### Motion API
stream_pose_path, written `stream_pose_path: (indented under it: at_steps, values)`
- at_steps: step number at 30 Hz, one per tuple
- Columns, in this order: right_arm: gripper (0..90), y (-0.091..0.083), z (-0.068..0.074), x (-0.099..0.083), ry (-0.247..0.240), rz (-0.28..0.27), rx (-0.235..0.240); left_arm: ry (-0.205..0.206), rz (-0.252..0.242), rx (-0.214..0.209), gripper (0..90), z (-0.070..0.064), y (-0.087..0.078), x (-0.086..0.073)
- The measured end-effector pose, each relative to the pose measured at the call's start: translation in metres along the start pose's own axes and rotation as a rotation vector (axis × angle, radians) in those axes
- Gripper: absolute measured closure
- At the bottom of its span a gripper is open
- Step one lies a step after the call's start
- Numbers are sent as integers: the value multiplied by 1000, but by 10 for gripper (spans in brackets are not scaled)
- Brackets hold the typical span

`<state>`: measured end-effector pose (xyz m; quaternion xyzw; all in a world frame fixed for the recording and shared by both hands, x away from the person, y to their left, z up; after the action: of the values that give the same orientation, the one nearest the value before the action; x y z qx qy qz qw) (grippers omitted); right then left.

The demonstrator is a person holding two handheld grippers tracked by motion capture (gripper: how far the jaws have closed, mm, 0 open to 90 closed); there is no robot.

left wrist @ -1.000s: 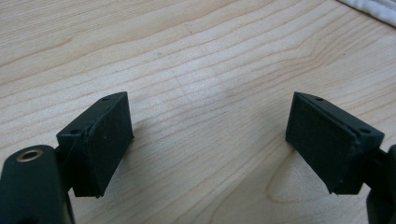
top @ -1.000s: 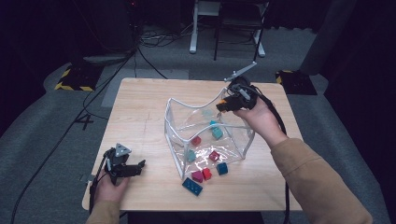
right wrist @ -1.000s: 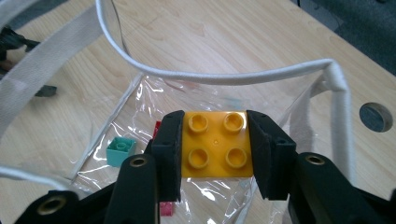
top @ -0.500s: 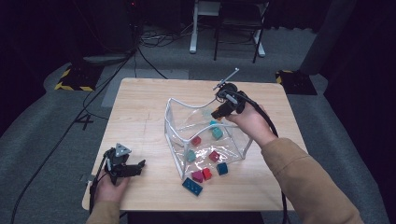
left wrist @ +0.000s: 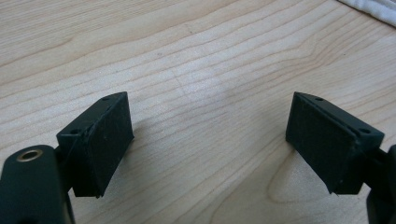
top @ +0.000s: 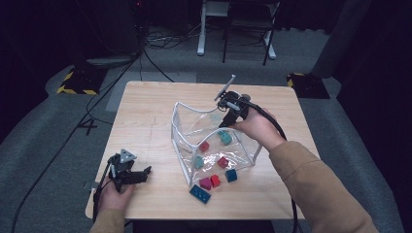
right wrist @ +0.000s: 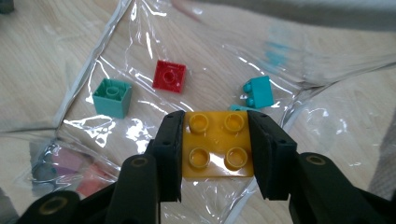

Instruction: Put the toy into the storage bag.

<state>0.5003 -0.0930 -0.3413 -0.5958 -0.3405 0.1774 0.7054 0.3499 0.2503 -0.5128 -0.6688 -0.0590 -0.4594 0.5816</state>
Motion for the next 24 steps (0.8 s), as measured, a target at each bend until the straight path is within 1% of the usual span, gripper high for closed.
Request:
stream_pose_path:
  at_steps: [4, 11, 12, 15, 19, 24]
  values:
    - [587, 3, -2, 2, 11, 30, 14, 0, 0, 0, 151, 0, 0, 0]
    - [572, 2, -4, 1, 26, 26, 20, 0, 0, 0, 151, 0, 0, 0]
    - [542, 2, -4, 1, 32, 19, 19, 0, 0, 0, 151, 0, 0, 0]
    - [507, 0, -5, 1, 37, 6, 20, 0, 0, 0, 151, 0, 0, 0]
    - [508, -6, -6, -1, 38, -38, 20, 0, 0, 0, 151, 0, 0, 0]
    - [510, -16, -9, -7, 42, -99, 37, 0, 0, 0, 151, 0, 0, 0]
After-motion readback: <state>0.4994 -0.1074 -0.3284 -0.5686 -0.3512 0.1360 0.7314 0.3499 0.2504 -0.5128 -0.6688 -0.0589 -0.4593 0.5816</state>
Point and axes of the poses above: each handheld gripper's, and its own axes: y roughly forward along the jaws, x roughly out of its top, z roughly to its left, the point moved 1 cm from there along y, roughly forward along the jaws, and after that the axes turned 11 degrees about y, right-handed, at the moved point
